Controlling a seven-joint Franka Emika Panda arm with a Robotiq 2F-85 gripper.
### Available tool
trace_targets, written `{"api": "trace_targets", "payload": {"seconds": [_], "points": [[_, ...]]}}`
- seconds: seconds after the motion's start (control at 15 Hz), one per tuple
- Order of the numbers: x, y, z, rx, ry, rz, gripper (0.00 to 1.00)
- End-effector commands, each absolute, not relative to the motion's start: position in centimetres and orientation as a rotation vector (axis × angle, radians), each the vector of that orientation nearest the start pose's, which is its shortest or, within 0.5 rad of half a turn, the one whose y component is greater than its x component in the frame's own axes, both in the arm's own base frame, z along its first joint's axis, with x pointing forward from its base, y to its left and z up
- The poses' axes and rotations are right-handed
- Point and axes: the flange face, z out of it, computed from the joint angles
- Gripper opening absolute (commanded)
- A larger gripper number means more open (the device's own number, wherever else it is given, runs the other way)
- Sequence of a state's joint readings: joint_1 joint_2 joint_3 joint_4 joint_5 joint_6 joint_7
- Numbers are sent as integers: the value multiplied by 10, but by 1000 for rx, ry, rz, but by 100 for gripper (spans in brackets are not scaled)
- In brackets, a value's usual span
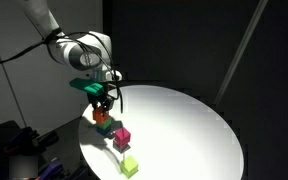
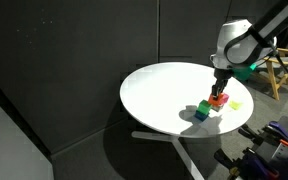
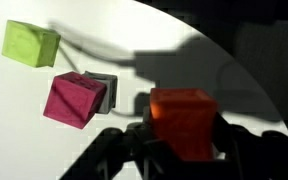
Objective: Pick up the orange block and put it on the green block
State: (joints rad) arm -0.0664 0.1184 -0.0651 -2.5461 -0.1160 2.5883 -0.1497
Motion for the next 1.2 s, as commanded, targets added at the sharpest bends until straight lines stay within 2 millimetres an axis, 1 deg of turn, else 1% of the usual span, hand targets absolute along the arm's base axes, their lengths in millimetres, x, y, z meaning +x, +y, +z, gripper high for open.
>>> {"api": "trace_targets", "payload": {"seconds": [0.0,0.6,1.13], "points": [[463,-50,224,-3195,-143,157,30],[482,-42,221,-3207,-108,176,30],[489,-39,216,-3211,-104,190,30]]}}
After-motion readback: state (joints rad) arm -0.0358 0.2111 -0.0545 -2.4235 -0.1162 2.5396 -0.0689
